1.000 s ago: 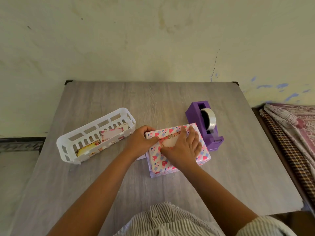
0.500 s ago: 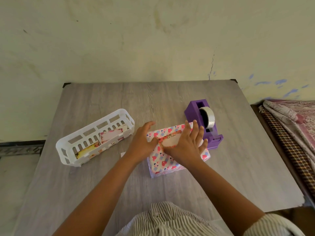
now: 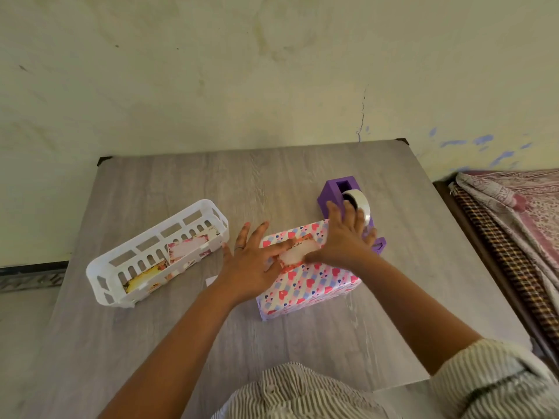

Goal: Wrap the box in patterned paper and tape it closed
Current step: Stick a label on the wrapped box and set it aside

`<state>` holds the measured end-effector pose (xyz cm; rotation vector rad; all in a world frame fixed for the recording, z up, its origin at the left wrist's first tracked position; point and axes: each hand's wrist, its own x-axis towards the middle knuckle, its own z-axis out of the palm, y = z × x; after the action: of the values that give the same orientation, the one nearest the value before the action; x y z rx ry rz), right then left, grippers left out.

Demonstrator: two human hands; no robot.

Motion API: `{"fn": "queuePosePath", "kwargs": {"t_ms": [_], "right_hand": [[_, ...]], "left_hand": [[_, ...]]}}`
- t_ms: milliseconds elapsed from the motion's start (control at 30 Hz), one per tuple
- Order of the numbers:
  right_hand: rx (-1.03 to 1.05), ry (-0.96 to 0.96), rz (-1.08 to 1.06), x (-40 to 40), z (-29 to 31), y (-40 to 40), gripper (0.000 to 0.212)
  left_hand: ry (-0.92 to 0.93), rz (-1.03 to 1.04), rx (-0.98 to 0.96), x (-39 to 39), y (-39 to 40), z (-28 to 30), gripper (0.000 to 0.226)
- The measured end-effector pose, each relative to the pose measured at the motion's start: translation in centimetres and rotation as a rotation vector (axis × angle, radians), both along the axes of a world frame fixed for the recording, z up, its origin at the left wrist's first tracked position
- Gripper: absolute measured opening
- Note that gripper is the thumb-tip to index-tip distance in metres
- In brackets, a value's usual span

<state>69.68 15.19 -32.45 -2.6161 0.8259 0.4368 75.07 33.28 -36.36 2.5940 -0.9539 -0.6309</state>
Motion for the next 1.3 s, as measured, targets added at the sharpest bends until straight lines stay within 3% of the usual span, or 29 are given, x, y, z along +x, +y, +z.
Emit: {"fn": "queuePosePath", "kwargs": {"t_ms": [100,267,467,667,833,933,1033,1167,1300], "right_hand": [[0.057,0.014,0.004,0.5,-0.5,1.5,0.125],[0.068,0.019,-0.211,-0.2,-0.2,-3.0,0.128],[0.051,-0.058,-0.097,0.5,-1.3,0.8,0.121],[0.004,-0.041,-0.24,-1.3,-0.9,-3.0,0.118],[0.01,-0.173,-0.021,0.0,-2.1,3.8,0.112],[-0.084,-0.212,-0.112,0.2,-2.7,2.2,0.101],[-0.097,-0.217,-0.212,0.5,-2.3,-0.6,0.098],[-0.073,-0.23,-0.033,0.8,-1.3,3.0,0.102],[0.036,-0.206,-0.014,0.7,-1.6,6.1,0.099]], "left_hand": [[-0.006,0.009,0.005,0.0,0.0,0.0,0.046],[0.004,0.0,0.028,-0.1,-0.1,0.2,0.051],[-0.015,0.014,0.037,-0.4,-0.2,0.2,0.049],[-0.023,0.039,0.004,-0.8,-0.1,-0.1,0.051],[-0.014,0.24,-0.185,-1.3,0.1,-2.1,0.076],[0.136,0.39,-0.343,-1.5,0.0,-2.5,0.082],[0.282,0.511,-0.534,-2.1,-0.5,-2.2,0.07],[0.501,0.649,-0.732,-1.7,-0.7,-1.7,0.042],[0.507,0.666,-0.776,-1.1,-0.1,-1.0,0.016]]}}
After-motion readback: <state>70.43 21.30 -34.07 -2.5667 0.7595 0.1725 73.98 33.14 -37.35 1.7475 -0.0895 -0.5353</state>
